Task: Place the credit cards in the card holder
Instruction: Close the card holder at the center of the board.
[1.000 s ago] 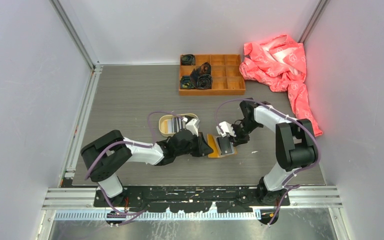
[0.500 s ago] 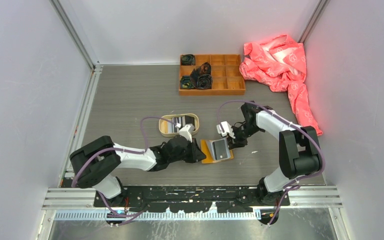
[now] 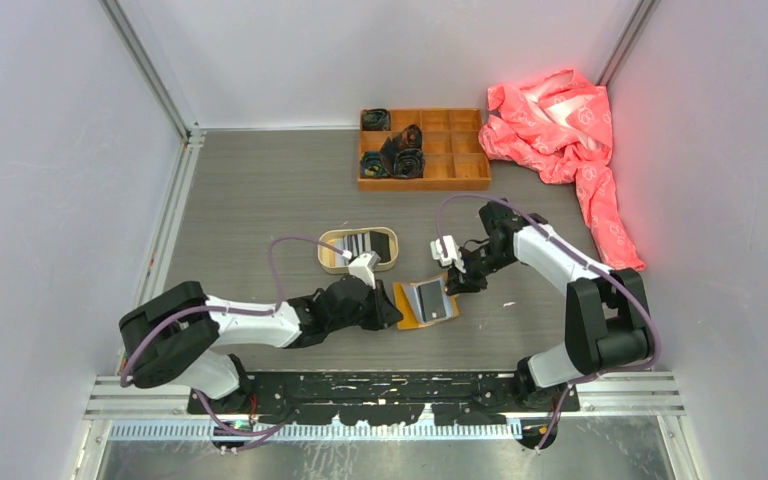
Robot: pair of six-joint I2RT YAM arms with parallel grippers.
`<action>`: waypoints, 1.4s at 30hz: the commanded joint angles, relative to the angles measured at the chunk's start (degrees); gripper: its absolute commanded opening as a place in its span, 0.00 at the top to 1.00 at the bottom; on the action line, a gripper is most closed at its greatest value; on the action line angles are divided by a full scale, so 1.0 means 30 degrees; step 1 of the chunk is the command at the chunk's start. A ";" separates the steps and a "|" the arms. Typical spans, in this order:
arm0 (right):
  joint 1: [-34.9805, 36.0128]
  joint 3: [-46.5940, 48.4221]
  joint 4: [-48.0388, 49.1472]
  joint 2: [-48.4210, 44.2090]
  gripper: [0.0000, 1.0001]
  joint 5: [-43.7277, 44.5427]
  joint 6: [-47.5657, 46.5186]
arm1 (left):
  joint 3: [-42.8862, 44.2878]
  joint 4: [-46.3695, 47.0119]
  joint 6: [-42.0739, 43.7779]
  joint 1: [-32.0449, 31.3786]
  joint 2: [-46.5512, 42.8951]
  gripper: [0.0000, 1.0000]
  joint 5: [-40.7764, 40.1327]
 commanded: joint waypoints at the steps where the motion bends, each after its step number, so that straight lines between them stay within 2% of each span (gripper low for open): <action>1: 0.0122 -0.0009 -0.1603 -0.1101 0.93 -0.2833 -0.2425 | 0.0457 -0.1097 0.0242 -0.0142 -0.1396 0.90 -0.0714; 9: 0.1109 0.0030 -0.1869 -0.0536 0.93 -0.2627 -0.2794 | 0.1848 -0.3825 0.1095 -0.0207 -0.2593 0.89 -0.0483; 14: 0.1570 0.0031 -0.1314 -0.0539 0.93 -0.2117 -0.1870 | 0.3645 -0.4684 0.1880 -0.0229 -0.1552 0.86 0.0439; 21: 0.1629 0.0137 -0.1092 -0.0449 0.93 -0.1317 -0.1123 | 0.5873 -0.3060 0.1924 -0.0243 0.2189 0.74 0.2480; 28: 0.1418 0.0167 -0.1279 -0.0322 0.92 -0.0430 -0.1240 | 0.5887 -0.0139 0.1440 -0.0233 0.3910 0.69 0.2954; 33: 0.1140 0.0194 -0.1582 -0.0097 0.91 -0.0287 -0.1640 | 0.3936 0.0745 0.2518 -0.0223 0.1188 0.67 0.1450; 36: 0.1096 0.0286 -0.1726 0.0091 0.91 -0.0194 -0.1826 | 0.2688 -0.0412 0.4125 -0.0222 -0.1405 0.65 0.0126; 40: 0.1096 0.0370 -0.1827 0.0140 0.91 -0.0194 -0.1862 | 0.0705 -0.2476 0.4955 -0.0138 -0.4202 0.52 -0.2125; 42: 0.1076 0.0346 -0.1826 0.0126 0.91 -0.0176 -0.1892 | -0.0513 -0.3171 0.4833 0.0055 -0.5319 0.52 -0.3078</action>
